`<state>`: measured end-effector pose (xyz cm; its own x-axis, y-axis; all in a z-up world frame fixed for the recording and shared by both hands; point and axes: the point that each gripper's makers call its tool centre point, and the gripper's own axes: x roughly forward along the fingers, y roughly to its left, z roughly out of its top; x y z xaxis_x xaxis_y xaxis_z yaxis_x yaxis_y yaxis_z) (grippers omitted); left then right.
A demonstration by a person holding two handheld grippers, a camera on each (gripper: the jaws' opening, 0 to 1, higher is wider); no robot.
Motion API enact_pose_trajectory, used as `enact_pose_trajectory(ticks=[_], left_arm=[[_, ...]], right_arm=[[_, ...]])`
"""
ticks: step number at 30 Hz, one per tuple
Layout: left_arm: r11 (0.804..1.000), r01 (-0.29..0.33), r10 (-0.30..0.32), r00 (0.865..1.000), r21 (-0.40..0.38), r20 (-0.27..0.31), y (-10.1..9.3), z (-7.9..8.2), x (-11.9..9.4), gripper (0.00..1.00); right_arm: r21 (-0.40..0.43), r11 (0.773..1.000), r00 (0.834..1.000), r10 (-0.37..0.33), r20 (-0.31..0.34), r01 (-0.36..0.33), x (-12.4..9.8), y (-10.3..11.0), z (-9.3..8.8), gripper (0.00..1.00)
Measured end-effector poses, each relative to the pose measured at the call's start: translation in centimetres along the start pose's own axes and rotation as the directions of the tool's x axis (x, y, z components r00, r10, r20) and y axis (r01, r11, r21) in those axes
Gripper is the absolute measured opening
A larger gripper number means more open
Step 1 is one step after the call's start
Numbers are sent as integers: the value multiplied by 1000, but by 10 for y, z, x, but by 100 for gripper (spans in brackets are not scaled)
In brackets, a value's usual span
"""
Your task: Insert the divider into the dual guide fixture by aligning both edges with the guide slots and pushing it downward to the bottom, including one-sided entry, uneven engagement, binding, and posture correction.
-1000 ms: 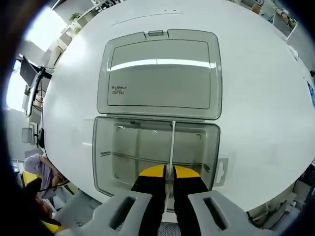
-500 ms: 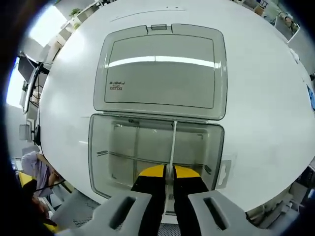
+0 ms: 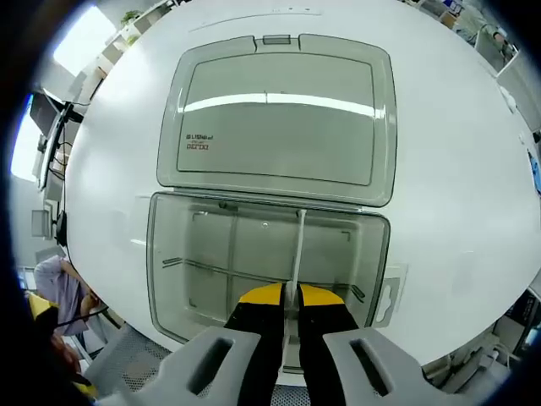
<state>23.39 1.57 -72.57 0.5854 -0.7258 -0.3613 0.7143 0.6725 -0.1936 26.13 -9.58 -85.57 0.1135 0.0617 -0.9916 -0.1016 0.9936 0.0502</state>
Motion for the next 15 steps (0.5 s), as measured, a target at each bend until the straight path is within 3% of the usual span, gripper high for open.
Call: enact_pose_trajectory(ticks=[15], left_arm=[[1000, -8, 8, 1000, -1, -1, 2, 0, -2, 24]], right_arm=[[-45, 999, 1000, 13, -14, -14, 5, -1, -1, 0]])
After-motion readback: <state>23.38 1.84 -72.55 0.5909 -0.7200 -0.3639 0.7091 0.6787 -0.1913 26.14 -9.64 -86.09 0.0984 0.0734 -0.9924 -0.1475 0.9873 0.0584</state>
